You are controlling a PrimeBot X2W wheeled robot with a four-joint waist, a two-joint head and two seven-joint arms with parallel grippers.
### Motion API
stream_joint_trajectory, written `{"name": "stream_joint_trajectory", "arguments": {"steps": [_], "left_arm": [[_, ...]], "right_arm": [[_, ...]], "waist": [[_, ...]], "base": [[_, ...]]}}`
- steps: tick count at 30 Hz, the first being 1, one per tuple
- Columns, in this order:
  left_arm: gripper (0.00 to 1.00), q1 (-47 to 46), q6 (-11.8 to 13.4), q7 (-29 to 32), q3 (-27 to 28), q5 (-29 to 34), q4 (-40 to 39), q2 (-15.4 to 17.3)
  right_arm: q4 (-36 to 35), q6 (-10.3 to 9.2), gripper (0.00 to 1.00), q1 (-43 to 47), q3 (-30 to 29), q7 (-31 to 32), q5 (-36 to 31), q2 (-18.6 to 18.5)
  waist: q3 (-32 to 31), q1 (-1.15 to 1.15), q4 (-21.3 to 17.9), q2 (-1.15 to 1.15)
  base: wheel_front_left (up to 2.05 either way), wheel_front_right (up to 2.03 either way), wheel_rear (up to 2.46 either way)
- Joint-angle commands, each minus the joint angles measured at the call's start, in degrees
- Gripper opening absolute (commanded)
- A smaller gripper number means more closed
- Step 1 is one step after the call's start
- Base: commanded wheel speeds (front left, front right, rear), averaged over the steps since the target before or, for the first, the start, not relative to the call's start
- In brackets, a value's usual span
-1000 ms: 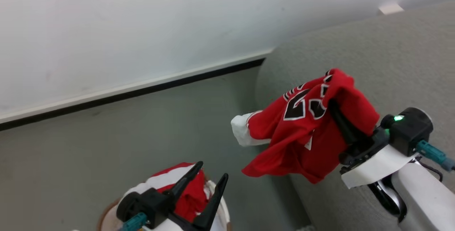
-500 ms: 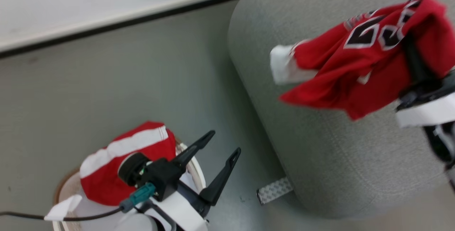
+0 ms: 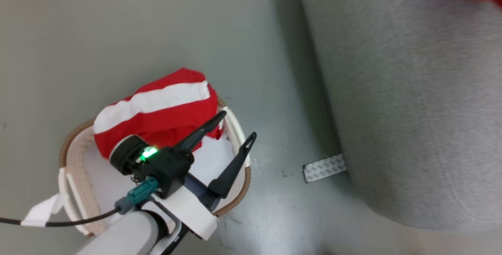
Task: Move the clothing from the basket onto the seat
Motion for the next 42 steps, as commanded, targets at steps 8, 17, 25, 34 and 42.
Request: {"name": "stream_joint_trajectory", "arguments": {"steps": [8, 17, 25, 34, 42], "left_arm": [[1.00, 2.14, 2.30, -0.36, 0.98, -0.92, -1.15, 0.30], [1.00, 7.47, 4.82, -3.10, 2.98, -3.83, 0.66, 1.25], [1.00, 13.38, 6.72, -7.48, 5.23, -7.25, 3.59, 0.25], [1.00, 19.30, 6.83, -10.37, 8.83, -10.22, 6.87, -3.27], [1.00, 24.52, 4.49, -10.55, 16.55, -7.47, 8.18, -8.80]], "right_arm": [[10.51, -0.14, 0.00, 2.66, -13.79, 0.01, -9.19, 5.90], [8.95, -0.14, 1.00, 16.31, -17.75, 0.01, -14.26, 13.72], [-1.76, -0.14, 1.00, 30.87, -19.06, 0.01, -16.07, 17.70], [-12.43, -0.14, 1.00, 44.75, -17.32, 0.01, -16.99, 21.48], [-19.91, -0.13, 1.00, 54.05, -11.52, 0.01, -17.44, 25.28]], "waist": [[2.95, -0.02, 3.67, 0.00], [-3.43, -0.02, 1.58, 0.00], [-12.99, -0.02, 0.99, 0.00], [-21.89, -0.02, 3.19, 0.00], [-27.85, -0.02, 7.65, 0.00]], "base": [[0.00, 0.00, 0.00], [0.00, 0.00, 0.00], [0.00, 0.00, 0.00], [0.00, 0.00, 0.00], [0.00, 0.00, 0.00]]}}
